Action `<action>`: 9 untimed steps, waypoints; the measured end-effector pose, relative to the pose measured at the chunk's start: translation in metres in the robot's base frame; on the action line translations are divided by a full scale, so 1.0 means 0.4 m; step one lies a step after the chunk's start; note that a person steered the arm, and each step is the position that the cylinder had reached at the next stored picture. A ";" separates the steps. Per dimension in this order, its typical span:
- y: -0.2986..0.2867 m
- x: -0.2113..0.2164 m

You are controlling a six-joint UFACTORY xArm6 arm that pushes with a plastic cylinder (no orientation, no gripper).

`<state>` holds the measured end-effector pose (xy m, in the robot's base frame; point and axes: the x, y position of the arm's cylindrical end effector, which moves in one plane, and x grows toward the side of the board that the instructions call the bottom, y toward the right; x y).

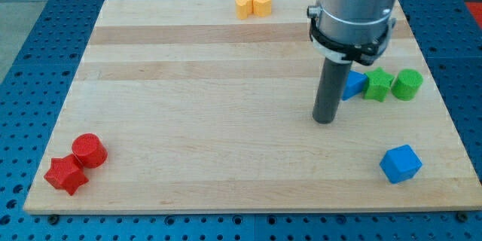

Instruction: Move blue cube vertically below blue triangle

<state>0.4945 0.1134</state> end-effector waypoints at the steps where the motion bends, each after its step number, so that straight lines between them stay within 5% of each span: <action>1: 0.072 0.012; 4: 0.353 0.012; 9: 0.369 0.261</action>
<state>0.5989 0.2608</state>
